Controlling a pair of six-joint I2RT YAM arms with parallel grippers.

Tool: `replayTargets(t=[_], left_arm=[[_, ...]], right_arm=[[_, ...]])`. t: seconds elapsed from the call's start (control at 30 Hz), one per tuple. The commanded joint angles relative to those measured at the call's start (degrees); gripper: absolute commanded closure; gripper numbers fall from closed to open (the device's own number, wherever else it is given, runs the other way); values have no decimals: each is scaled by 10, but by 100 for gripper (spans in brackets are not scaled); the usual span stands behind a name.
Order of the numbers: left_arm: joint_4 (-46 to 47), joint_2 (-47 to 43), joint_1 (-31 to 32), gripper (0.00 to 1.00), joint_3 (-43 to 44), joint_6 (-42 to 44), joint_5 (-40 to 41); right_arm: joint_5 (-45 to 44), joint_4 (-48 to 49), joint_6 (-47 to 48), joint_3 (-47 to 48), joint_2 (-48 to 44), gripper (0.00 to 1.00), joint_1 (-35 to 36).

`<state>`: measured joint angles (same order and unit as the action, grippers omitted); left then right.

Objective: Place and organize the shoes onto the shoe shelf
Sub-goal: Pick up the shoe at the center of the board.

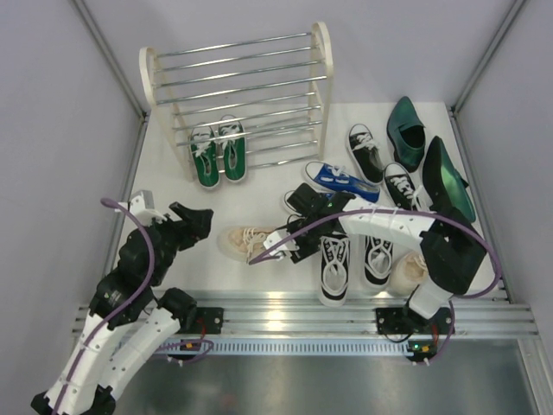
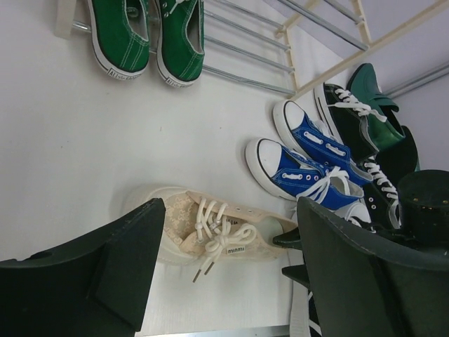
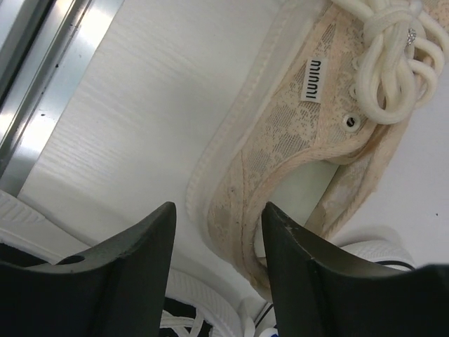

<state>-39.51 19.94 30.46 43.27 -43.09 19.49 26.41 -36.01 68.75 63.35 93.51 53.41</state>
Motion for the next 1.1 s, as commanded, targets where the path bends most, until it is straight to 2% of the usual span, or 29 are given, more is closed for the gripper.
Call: replayTargets(t=[0.0,0.03,0.13,0.17,0.23,0.27,0.57,0.83,1.07], left_arm=[[-13,-11,-1,19,-6,-26,20],[-13,-11,-1,19,-6,-28,20],[-13,-10,-1,19,-6,-27,24],[-13,-10,-1,19,-6,-26,25],[-12,-11,-1,19,-6,-26,27],[-12,-13,-1,19,-6,-26,27],[-12,-18,-1,18,-5,-27,27],[-12,-25,-1,18,-3,-26,40],[-12,-24,-1,18,1,-26,48]], right_arm=[[-15,2,-7,31,16,49,8],[-15,1,-5,33,19,51,7],[-7,-17,-3,41,25,69,7],[-6,-22,-4,44,26,79,7],[-2,-35,-5,54,25,90,6],[0,-39,-7,59,24,100,6],[107,-52,-159,173,-35,100,-41],[80,-34,-278,213,-73,100,-57],[26,-23,-328,250,-76,100,-95]])
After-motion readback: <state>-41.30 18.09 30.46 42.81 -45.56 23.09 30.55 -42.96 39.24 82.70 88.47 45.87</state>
